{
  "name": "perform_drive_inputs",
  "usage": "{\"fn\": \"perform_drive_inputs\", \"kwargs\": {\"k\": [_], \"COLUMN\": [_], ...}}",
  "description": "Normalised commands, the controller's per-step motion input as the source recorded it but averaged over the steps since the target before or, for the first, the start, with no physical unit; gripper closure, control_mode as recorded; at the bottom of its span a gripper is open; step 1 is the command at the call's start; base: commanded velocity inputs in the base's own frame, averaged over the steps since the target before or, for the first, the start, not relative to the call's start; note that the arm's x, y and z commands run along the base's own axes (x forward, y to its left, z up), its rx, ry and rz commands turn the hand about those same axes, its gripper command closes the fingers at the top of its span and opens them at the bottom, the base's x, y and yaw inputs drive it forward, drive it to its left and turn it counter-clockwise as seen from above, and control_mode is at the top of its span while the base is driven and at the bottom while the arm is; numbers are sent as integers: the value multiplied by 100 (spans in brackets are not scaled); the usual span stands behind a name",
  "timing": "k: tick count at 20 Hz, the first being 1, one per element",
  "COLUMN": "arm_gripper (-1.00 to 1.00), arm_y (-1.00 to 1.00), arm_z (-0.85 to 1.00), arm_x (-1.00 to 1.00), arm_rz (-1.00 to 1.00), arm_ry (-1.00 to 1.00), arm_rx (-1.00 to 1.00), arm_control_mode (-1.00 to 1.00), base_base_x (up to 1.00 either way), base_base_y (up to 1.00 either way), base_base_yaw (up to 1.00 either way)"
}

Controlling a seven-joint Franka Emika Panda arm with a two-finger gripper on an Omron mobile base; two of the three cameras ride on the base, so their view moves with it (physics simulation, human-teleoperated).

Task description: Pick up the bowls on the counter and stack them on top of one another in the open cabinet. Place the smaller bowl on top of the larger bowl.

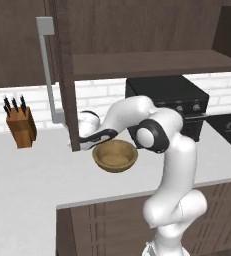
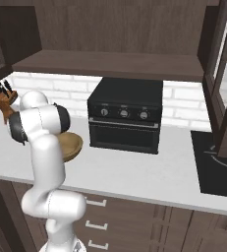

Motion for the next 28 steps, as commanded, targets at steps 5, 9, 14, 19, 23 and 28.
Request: {"fn": "perform_drive_inputs", "kwargs": {"k": [5, 9, 14, 19, 23, 28], "arm_gripper": [-100, -100, -100, -100, -100, -100], "arm_y": [1, 12, 18, 11, 12, 4], "arm_z": [-12, -8, -13, -24, -24, -19], "arm_x": [36, 33, 29, 35, 29, 11], "arm_rz": [0, 0, 0, 0, 0, 0], "arm_ry": [0, 0, 0, 0, 0, 0], "arm_rx": [0, 0, 0, 0, 0, -1], "arm_control_mode": [-100, -100, -100, -100, -100, -100], "base_base_x": [0, 0, 0, 0, 0, 0], "base_base_y": [0, 0, 0, 0, 0, 0], "base_base_yaw": [0, 0, 0, 0, 0, 0]}}
